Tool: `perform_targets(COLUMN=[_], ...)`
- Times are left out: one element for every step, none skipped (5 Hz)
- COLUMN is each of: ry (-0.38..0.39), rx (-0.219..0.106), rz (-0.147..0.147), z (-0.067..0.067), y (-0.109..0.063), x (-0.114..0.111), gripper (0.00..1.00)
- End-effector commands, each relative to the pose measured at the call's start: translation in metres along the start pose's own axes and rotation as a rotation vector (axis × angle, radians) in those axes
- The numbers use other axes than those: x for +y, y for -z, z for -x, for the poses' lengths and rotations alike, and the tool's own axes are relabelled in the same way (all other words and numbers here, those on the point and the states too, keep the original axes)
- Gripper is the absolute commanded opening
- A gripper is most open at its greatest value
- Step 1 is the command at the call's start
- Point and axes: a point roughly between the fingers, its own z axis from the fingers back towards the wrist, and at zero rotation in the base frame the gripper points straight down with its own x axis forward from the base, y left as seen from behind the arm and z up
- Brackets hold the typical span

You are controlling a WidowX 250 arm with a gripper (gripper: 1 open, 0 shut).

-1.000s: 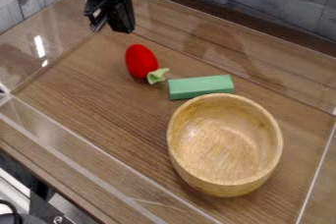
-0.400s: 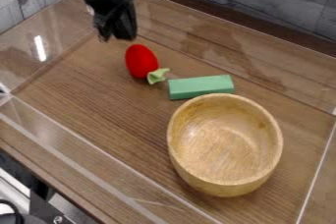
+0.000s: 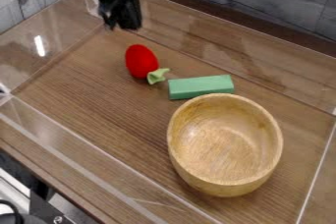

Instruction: Move the red fruit to the left

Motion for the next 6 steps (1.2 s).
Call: perform_targets(ry=[0.0, -0.002, -0.005, 0.0, 0.006, -0.047], rx=[-0.021, -0.032, -0.043, -0.028, -0.014, -0.035], rz=[0.05, 0.037, 0.044, 0.046, 0.047, 0.048], z=[-0.006, 0.0, 0.011, 0.009, 0.006, -0.001], y=[-0.012, 0.007, 0.016, 0.004, -0.011, 0.005], x=[-0.011, -0.003, 0.003, 0.002, 0.0, -0.001], gripper=[0.0, 1.0, 0.0, 0.0, 0.0, 0.0])
